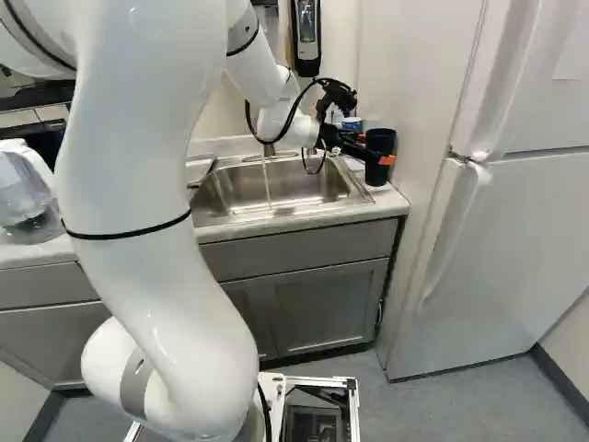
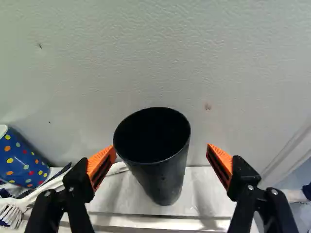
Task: Rinse the cup and place it in the tray
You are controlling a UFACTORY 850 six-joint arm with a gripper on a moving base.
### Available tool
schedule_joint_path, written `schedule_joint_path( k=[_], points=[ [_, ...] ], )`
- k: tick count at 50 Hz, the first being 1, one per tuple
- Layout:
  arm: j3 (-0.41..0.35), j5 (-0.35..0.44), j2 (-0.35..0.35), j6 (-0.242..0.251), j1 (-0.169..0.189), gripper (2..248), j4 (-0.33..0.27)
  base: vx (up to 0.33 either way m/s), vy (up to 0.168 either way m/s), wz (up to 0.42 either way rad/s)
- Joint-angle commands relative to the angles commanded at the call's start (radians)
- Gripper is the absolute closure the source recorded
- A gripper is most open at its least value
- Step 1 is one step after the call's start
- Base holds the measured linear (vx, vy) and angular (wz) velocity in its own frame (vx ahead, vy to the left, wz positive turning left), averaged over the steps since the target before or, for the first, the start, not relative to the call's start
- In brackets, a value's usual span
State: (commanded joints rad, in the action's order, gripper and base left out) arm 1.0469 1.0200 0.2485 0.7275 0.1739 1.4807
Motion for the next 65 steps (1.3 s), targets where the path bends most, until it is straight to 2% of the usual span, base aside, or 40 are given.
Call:
schedule_joint_path(
  k=[24, 42, 65],
  points=[
    [-0.001, 0.026, 0.0, 0.0, 0.0, 3, 0.0, 0.0, 0.0, 0.0],
    [-0.01, 0.052, 0.031, 0.0, 0.0, 3, 0.0, 0.0, 0.0, 0.0],
    [-0.012, 0.133, 0.039, 0.0, 0.0, 3, 0.0, 0.0, 0.0, 0.0]
  ],
)
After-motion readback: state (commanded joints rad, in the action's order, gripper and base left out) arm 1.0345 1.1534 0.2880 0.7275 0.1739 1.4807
